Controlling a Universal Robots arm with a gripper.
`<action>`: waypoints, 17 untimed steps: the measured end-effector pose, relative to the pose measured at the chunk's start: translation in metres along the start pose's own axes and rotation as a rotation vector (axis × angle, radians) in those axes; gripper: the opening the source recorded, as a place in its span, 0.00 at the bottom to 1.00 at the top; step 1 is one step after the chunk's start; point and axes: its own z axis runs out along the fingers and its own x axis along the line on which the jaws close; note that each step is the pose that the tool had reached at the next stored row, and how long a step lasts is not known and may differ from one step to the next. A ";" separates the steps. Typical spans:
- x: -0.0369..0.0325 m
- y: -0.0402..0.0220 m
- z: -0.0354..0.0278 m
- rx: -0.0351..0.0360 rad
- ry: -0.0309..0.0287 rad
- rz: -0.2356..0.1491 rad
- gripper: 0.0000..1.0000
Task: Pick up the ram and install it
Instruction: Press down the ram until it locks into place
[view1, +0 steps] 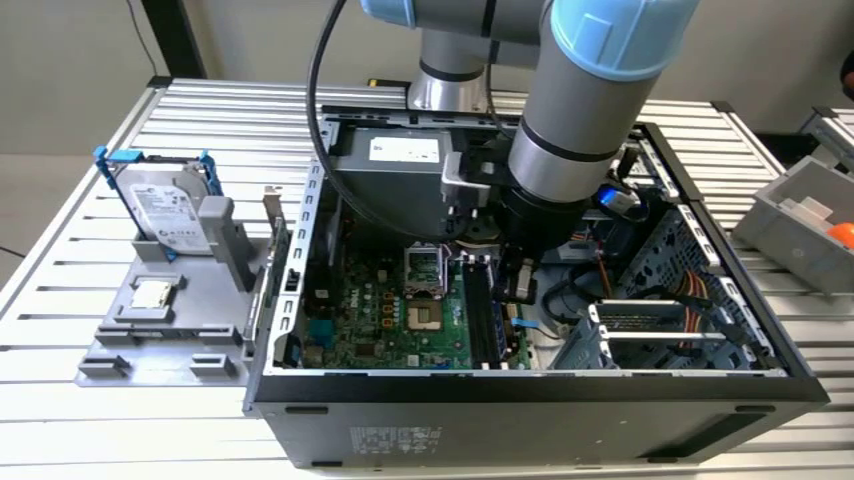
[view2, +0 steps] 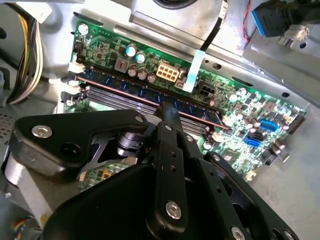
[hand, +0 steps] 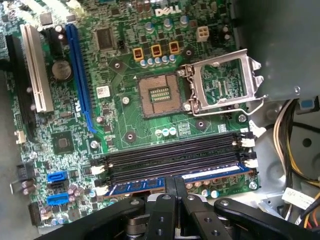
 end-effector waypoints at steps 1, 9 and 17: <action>-0.0001 0.0000 0.0000 0.0001 0.0004 -0.012 0.00; -0.0004 0.0000 0.0000 0.0008 0.0029 -0.104 0.00; -0.0005 -0.0002 0.0039 0.0007 0.0036 -0.131 0.00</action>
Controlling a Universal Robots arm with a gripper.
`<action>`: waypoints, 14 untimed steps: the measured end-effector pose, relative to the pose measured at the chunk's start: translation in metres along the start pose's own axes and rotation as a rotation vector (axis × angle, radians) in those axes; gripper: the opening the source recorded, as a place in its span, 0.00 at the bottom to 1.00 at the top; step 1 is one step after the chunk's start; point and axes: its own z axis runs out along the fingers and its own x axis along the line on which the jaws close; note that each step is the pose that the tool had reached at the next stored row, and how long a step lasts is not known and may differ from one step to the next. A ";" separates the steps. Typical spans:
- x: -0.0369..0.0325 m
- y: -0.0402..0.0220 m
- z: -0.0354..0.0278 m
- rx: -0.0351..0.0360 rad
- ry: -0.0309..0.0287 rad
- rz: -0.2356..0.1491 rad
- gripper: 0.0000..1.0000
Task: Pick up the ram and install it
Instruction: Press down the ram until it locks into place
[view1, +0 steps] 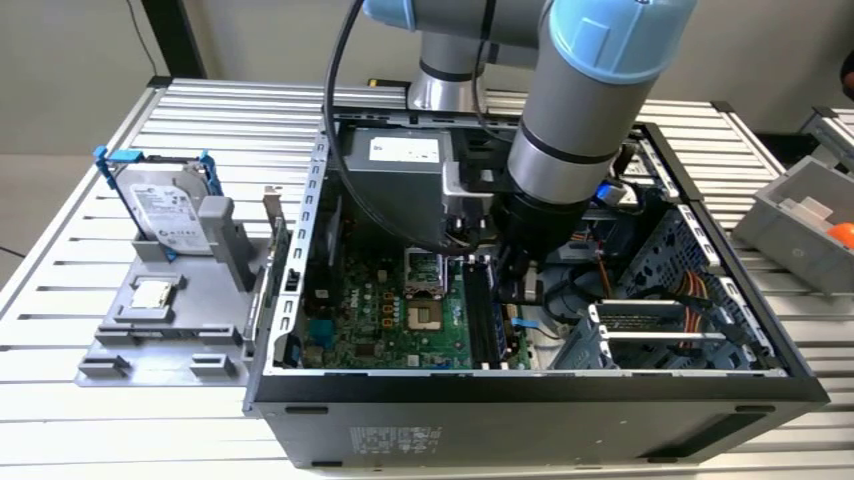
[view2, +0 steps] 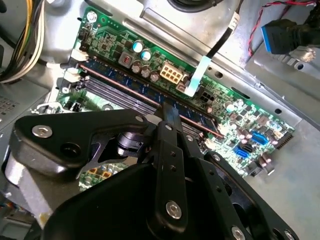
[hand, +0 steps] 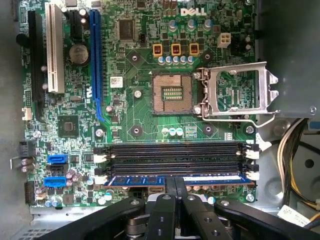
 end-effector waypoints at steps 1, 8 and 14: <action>0.0000 -0.0001 0.0018 0.0000 0.0000 0.000 0.00; 0.0001 -0.0005 0.0129 0.0001 0.0008 -0.001 0.00; -0.0001 -0.0002 0.0028 0.0003 -0.0006 -0.002 0.00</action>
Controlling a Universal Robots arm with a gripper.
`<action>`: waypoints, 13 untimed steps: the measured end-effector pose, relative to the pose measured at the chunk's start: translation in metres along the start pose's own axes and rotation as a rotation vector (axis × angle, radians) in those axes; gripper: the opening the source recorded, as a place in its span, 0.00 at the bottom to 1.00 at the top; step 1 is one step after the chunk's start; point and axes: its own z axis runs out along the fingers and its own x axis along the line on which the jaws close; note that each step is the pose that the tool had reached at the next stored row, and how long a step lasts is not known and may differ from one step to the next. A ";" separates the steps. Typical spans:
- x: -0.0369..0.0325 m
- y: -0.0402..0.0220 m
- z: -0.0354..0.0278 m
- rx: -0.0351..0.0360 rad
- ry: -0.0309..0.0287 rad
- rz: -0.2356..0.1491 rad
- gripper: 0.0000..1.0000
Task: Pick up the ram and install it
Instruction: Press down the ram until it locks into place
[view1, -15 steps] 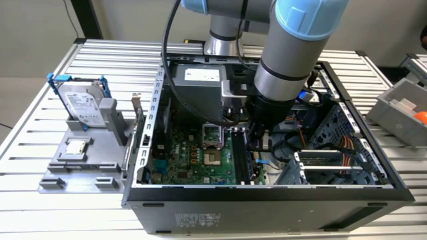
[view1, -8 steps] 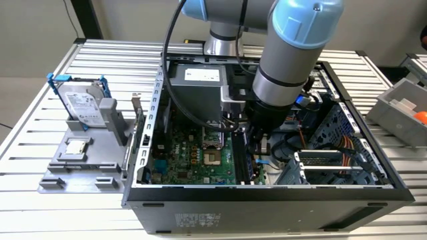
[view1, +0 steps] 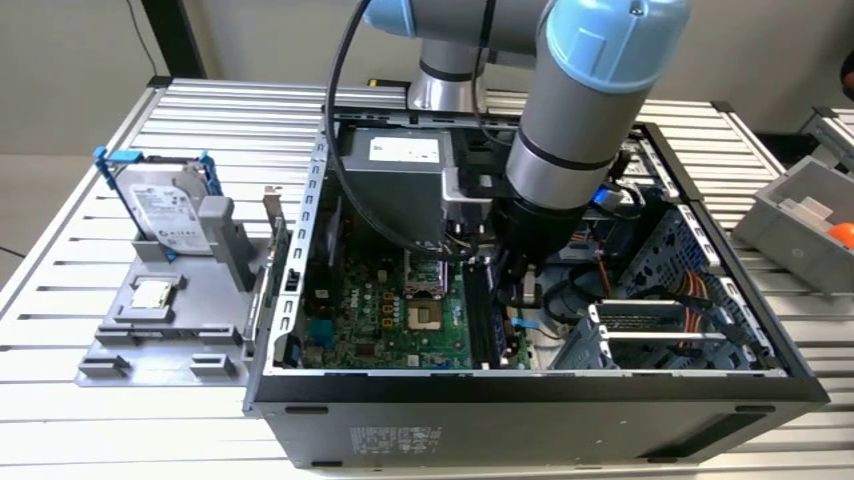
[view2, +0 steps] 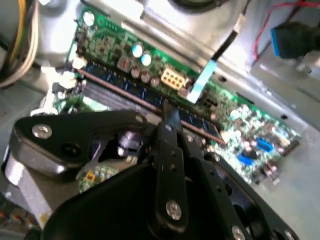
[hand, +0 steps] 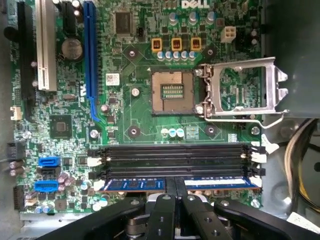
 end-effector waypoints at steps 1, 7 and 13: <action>0.0001 0.0001 -0.0022 0.0000 0.0000 0.000 0.00; 0.0002 0.0003 -0.0120 0.0000 0.0001 0.000 0.00; 0.0003 0.0007 -0.0243 0.0000 0.0004 0.000 0.00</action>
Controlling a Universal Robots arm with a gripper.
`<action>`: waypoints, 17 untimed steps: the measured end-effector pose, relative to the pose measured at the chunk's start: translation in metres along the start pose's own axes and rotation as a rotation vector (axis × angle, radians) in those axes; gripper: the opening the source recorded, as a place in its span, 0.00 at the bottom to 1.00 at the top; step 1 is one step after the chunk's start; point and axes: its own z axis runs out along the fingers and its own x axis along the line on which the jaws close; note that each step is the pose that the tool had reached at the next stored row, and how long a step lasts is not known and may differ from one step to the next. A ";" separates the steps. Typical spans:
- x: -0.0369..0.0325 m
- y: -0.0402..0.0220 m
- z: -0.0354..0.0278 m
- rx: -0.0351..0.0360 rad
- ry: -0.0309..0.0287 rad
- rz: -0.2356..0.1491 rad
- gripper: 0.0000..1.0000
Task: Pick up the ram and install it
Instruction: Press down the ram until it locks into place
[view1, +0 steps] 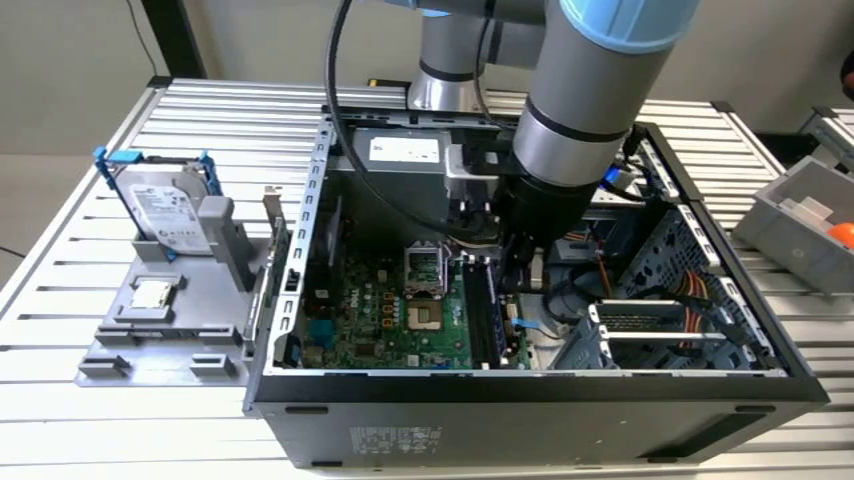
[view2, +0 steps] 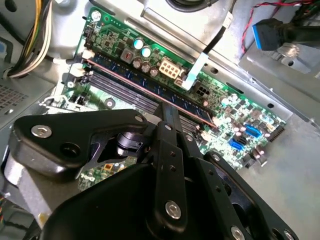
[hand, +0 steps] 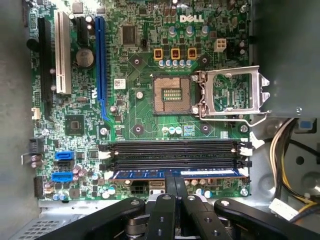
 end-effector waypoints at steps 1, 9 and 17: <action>0.0000 0.0001 -0.0018 0.0000 -0.0001 0.000 0.00; 0.0001 0.0004 -0.0142 0.0000 -0.0002 0.000 0.00; 0.0001 0.0006 -0.0213 0.0000 -0.0002 0.000 0.00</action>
